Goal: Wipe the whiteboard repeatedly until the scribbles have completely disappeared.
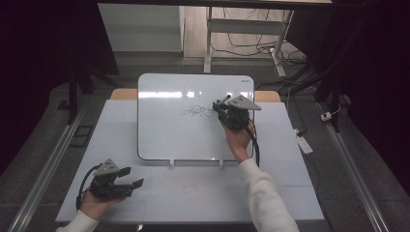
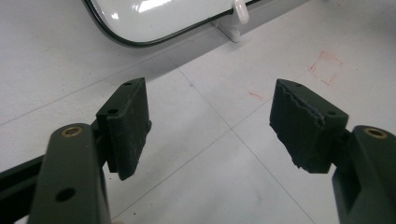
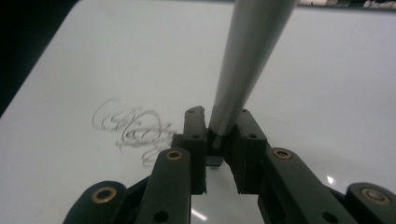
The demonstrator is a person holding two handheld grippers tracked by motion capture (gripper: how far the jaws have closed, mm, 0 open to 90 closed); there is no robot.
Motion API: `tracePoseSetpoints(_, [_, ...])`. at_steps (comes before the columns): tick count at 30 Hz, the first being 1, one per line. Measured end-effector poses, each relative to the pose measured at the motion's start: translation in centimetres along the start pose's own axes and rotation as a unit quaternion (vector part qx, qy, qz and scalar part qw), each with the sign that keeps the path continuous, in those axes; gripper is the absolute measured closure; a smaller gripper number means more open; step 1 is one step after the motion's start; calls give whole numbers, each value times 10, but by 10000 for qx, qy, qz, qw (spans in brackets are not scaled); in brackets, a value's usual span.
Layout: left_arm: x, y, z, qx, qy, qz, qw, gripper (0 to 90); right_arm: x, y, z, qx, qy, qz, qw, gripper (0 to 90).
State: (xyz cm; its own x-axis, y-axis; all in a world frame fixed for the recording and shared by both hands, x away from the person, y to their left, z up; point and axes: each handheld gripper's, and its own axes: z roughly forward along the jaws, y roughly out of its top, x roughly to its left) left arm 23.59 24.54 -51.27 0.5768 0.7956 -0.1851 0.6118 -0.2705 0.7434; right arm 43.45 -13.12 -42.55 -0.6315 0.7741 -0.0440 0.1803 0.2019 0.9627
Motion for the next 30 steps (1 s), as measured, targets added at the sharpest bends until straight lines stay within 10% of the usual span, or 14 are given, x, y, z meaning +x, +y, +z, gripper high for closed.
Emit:
tracePoseSetpoints(6, [0,0,0,-9,11,-5,10000,292,5,-2,1,48,64,-275,9996,773])
tracePoseSetpoints(10, [0,0,0,-10,7,6,10000,292,-3,-3,-1,-75,2,-14,10000,774])
tracePoseSetpoints(14, [0,0,-1,-15,8,1,10000,291,13,-11,0,105,308,-616,9976,774])
tracePoseSetpoints(19, [-1,1,-2,-30,18,19,10000,292,-4,-5,-2,-124,9,-196,9997,774])
tracePoseSetpoints(25, [1,0,-1,-24,3,2,10000,292,20,-17,1,81,398,-676,9969,774])
tracePoseSetpoints(30, [-1,0,-3,-58,4,12,10000,291,3,-10,-3,-105,32,-323,9994,775])
